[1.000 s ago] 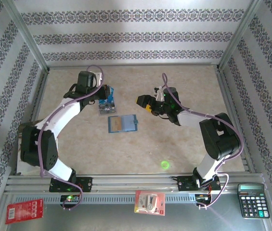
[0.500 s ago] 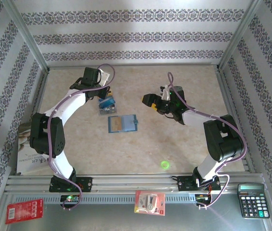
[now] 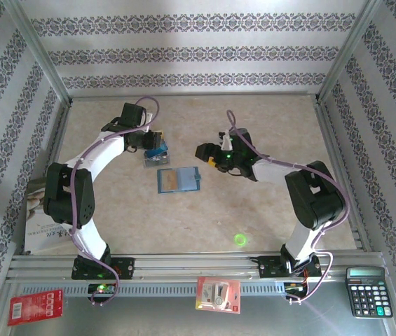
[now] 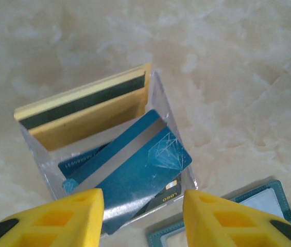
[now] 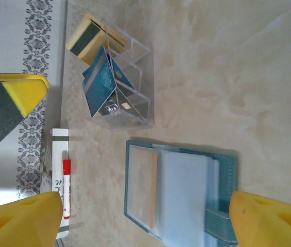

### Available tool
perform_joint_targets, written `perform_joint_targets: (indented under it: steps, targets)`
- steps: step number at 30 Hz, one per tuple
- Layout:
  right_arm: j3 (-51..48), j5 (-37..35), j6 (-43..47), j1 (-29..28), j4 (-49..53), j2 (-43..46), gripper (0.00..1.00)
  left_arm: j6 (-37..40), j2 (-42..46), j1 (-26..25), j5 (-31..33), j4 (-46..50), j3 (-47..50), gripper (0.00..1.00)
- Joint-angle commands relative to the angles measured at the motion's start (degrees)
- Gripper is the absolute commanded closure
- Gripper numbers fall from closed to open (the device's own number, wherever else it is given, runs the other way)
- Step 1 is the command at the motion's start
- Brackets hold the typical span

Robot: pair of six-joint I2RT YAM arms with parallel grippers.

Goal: Take the credit cards out of the card holder

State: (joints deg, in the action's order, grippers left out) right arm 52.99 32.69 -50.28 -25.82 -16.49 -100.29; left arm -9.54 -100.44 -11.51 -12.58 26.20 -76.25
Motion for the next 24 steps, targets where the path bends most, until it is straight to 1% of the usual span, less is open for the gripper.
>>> perform_joint_targets:
  steps: [1,4,7,11,16,19,24]
  targets:
    - [2.9,-4.5,-6.3,-3.4,0.3,-1.8,0.17,-6.4,-1.1,2.1,-1.2,3.2,-0.2,0.52]
    - [3.5,-7.3,-11.0,-6.1,-1.9,-3.3,0.18,-8.7,-0.5,3.9,-0.7,3.0,0.7,0.46]
    - [4.7,-8.8,-13.3,-8.1,-2.6,-4.7,0.18,-11.8,1.1,6.0,-3.1,-0.4,4.1,0.42]
    - [6.5,-10.3,-15.9,-9.9,-3.0,-6.0,0.18,-14.8,2.8,7.7,-6.3,-4.4,8.3,0.40]
    - [8.1,-12.5,-20.6,-11.6,-4.6,-7.2,0.21,-18.0,2.8,8.4,-9.5,-9.7,12.4,0.40]
    - [8.9,-13.5,-21.1,-12.1,-4.8,-7.4,0.22,-19.1,2.1,8.4,-12.1,-12.6,13.5,0.39]
    - [9.5,-14.2,-20.9,-12.3,-4.6,-7.2,0.22,-19.9,1.9,8.4,-15.3,-16.5,15.4,0.34]
